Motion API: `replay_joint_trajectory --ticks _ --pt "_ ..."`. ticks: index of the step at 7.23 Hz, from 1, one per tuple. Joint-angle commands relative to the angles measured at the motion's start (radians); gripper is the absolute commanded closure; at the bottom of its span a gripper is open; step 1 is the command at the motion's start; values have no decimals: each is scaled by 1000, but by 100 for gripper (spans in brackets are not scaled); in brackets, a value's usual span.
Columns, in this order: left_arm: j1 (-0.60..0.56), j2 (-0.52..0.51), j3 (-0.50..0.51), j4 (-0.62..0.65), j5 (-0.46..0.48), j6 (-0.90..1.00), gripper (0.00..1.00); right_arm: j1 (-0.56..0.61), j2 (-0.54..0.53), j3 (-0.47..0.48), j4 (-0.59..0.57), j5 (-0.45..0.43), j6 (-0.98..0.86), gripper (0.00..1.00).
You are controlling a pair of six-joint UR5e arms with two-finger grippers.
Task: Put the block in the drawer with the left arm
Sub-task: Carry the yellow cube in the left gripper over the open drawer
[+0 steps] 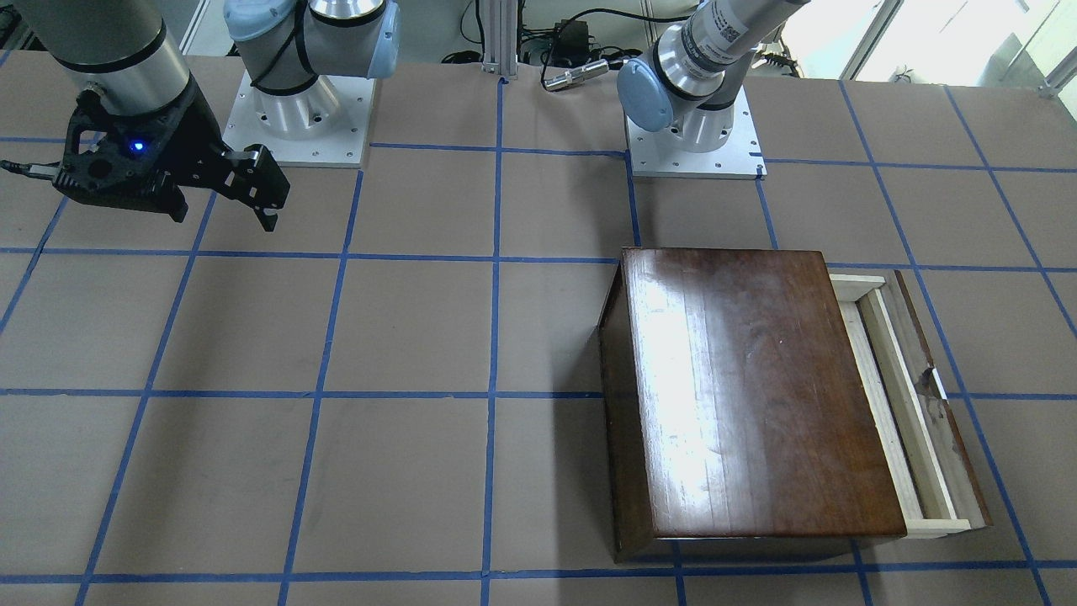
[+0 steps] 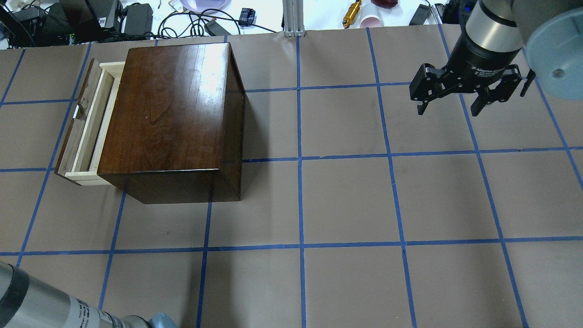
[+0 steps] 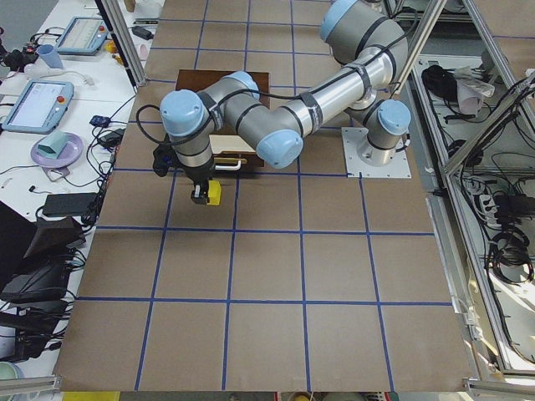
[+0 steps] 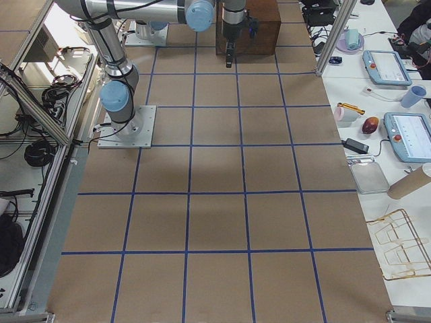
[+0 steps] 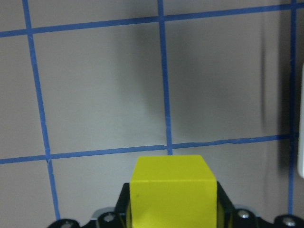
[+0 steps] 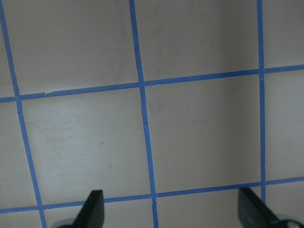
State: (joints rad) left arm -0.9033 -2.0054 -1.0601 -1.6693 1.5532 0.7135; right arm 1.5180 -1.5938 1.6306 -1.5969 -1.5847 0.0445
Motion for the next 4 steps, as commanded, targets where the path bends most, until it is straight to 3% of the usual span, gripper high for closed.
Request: replay_joint_trajectory --ticks 1,4 --pt "-107 33 -7 -44 -2 -142 100 1 0 0 0 0 0 0" --pt "-209 37 -92 -32 -73 -229 100 1 0 0 0 0 0 0"
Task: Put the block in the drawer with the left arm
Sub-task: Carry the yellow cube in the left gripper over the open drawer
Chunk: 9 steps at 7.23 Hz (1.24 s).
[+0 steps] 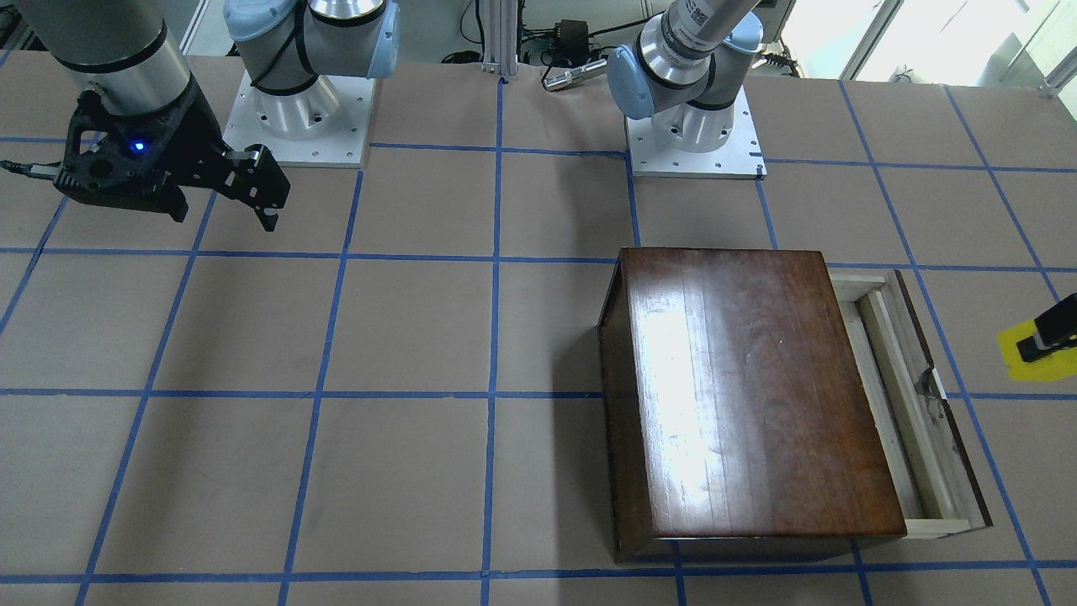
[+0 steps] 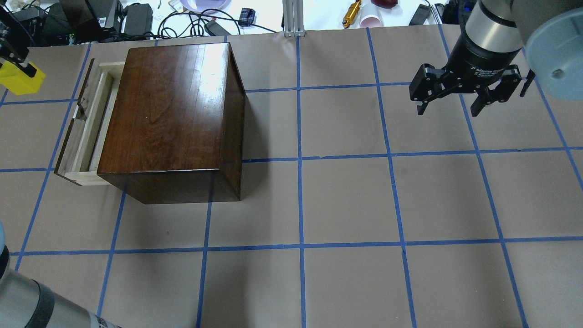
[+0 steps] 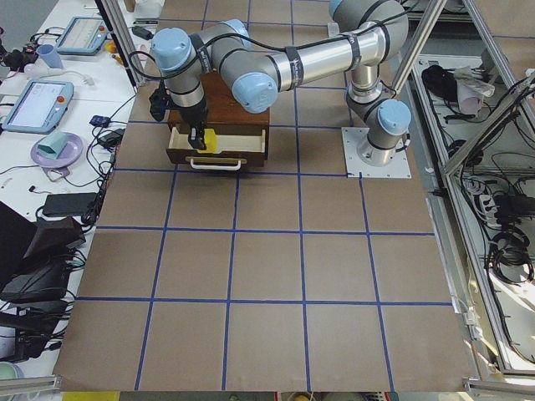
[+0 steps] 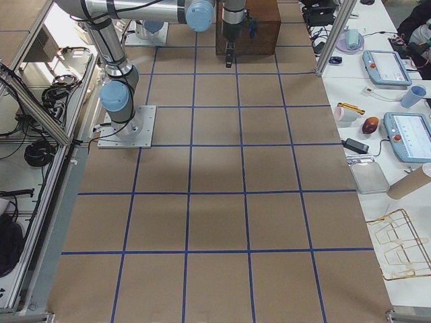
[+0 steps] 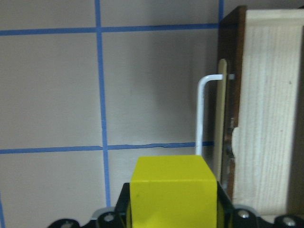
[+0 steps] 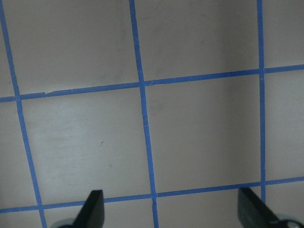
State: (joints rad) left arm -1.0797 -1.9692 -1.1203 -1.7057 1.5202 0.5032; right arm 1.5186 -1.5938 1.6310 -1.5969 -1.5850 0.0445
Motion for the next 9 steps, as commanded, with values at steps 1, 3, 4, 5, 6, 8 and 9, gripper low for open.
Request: replay_joint_trajectory --ticks 1,3,4,5,6,8,9 --pt "-57 0 -48 14 -41 -25 100 0 0 0 0 -1 0 0" --pt "-98 0 -117 103 -41 -78 100 0 0 0 0 -1 0 0" --pt "-97 0 -163 160 -38 -75 100 0 0 1 0 -1 0 0" --pt "-95 1 -197 196 -31 -71 100 0 0 0 0 -1 0 0" --pt "-95 3 -210 201 -32 -69 100 0 0 0 0 -1 0 0" --pt "-94 -5 -220 201 -32 -37 100 0 0 0 0 -1 0 0" --pt "-91 -8 -240 216 -34 -34 100 0 0 0 0 -1 0 0"
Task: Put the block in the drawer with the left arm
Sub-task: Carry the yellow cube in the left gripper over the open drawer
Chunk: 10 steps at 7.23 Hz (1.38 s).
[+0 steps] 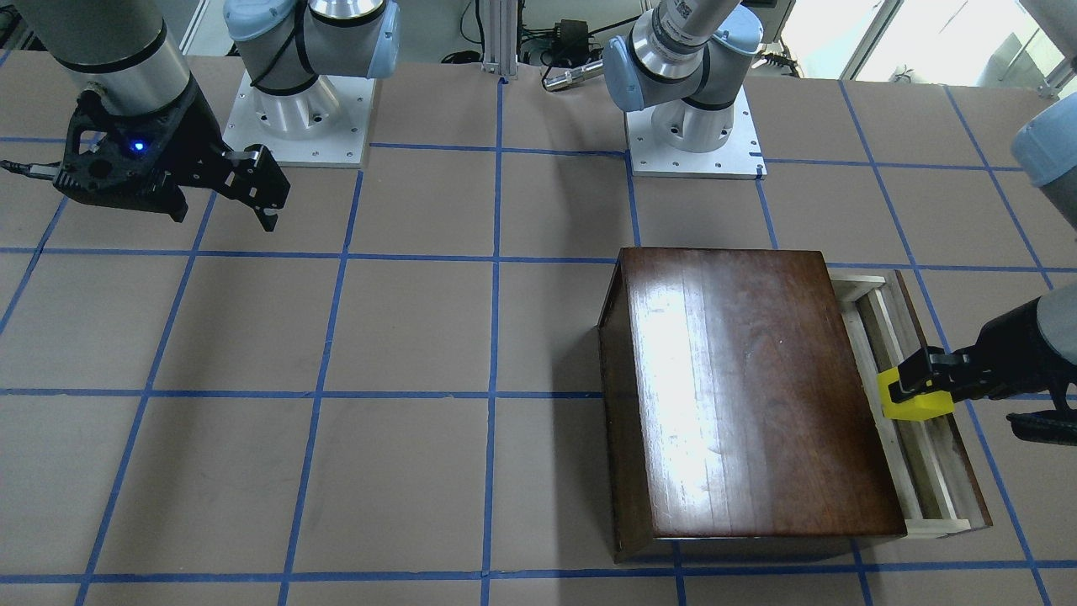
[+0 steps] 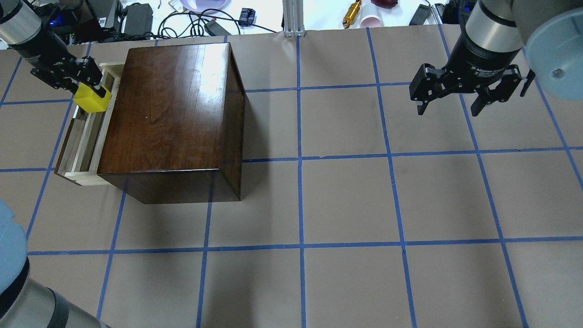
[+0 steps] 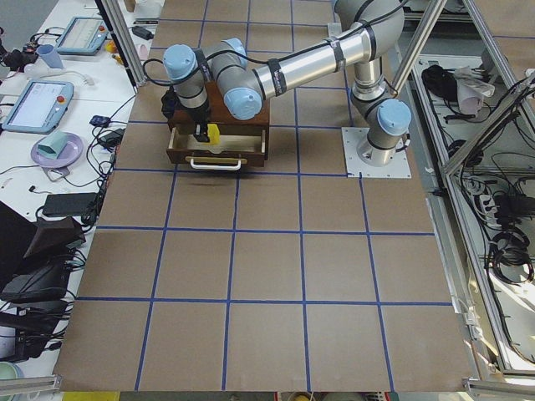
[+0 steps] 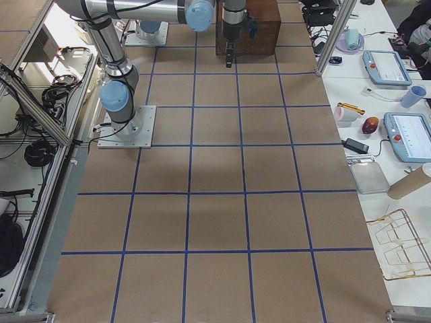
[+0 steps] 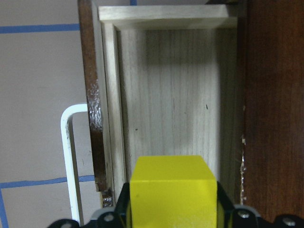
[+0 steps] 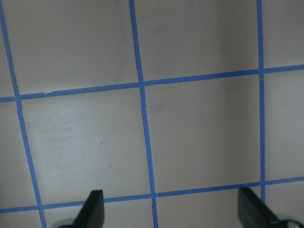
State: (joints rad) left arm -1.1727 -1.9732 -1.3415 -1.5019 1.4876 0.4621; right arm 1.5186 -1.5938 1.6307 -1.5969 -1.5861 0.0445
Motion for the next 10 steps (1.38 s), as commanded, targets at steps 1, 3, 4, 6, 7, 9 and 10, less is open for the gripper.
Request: replay_joint_trajectory --ticks 1,3,4,6,7,9,10 --pt "7 -12 -31 38 -1 7 100 0 0 0 0 0 0 0" --pt "11 -18 -34 49 -6 7 100 0 0 0 0 0 0 0" --pt "12 -19 -34 49 -7 7 100 0 0 0 0 0 0 0" --pt "12 -26 -38 49 -10 9 100 0 0 0 0 0 0 0" --pt "12 -27 -39 49 -10 7 100 0 0 1 0 0 0 0" --pt "12 -24 -53 48 -12 7 12 0 0 0 0 0 0 0" --pt "13 -21 -51 49 -7 7 0 0 0 0 0 0 0 0"
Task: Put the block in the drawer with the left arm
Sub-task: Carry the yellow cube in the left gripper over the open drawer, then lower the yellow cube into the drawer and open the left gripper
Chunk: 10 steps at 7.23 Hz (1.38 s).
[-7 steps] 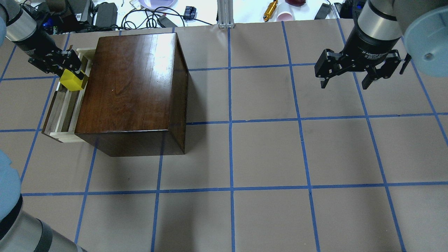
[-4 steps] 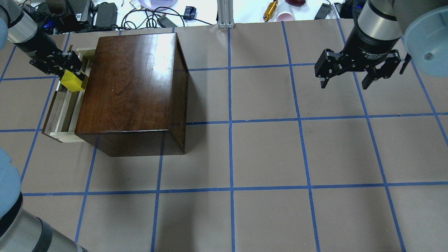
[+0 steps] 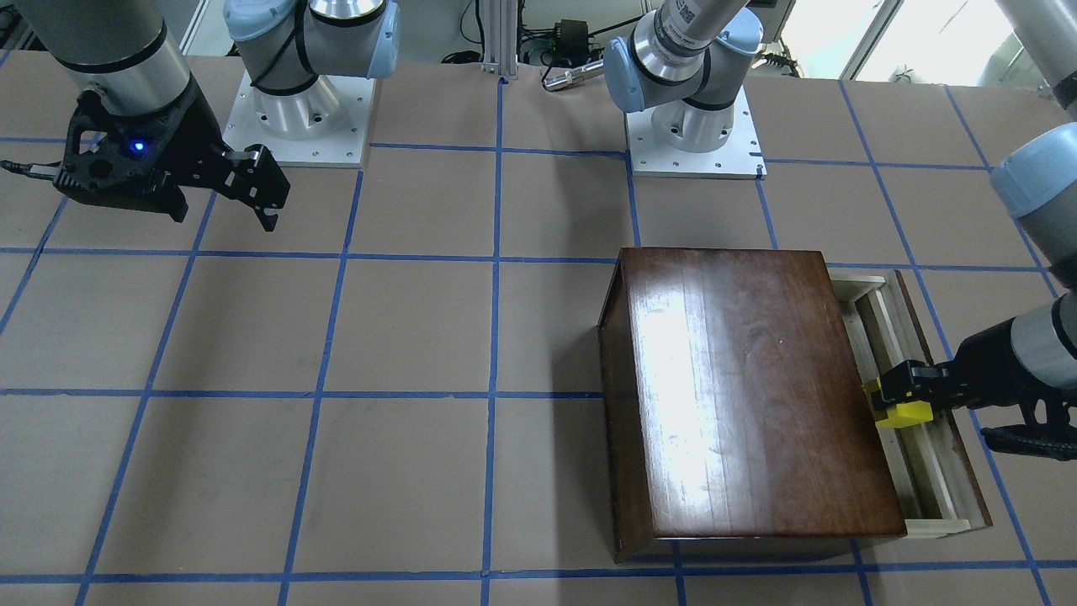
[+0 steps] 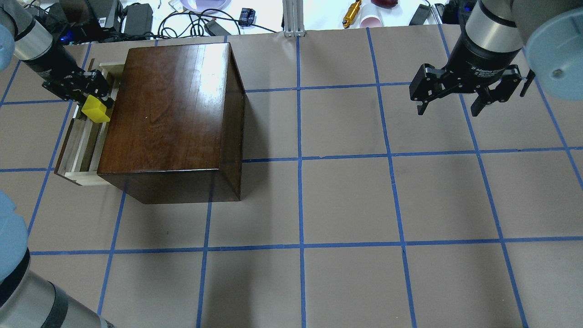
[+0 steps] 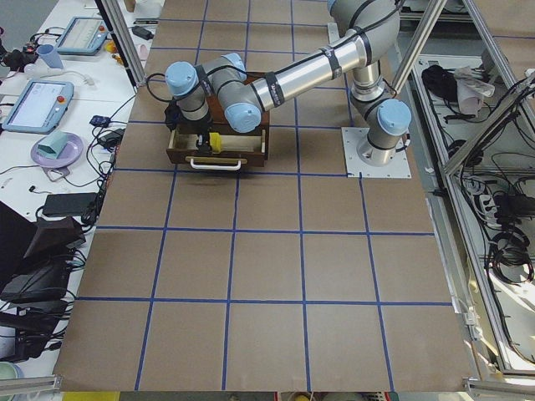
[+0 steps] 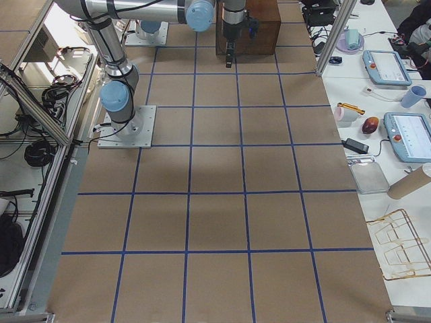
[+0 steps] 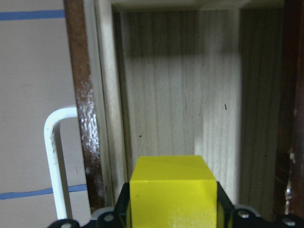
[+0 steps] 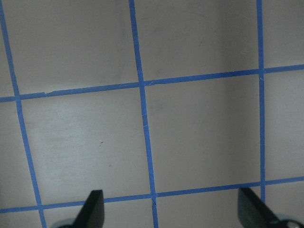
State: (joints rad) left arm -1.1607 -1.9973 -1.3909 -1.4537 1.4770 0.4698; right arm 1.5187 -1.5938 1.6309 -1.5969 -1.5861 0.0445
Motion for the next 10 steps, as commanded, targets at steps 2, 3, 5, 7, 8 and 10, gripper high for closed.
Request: replay_joint_trajectory --ticks 2,3,5,7,8,10 --pt "3 3 6 3 6 -3 0 -2 0 0 0 0 0 0" --pt "3 5 12 3 9 -3 0 0 0 0 0 0 0 0" --pt "3 32 15 1 14 -8 0 0 0 0 0 0 0 0" --pt "-2 61 39 -28 19 -63 0 0 0 1 0 0 0 0" --pt "-13 80 41 -37 22 -115 0 -2 0 0 0 0 0 0" --pt "-49 116 41 -36 51 -150 0 0 0 0 0 0 0 0"
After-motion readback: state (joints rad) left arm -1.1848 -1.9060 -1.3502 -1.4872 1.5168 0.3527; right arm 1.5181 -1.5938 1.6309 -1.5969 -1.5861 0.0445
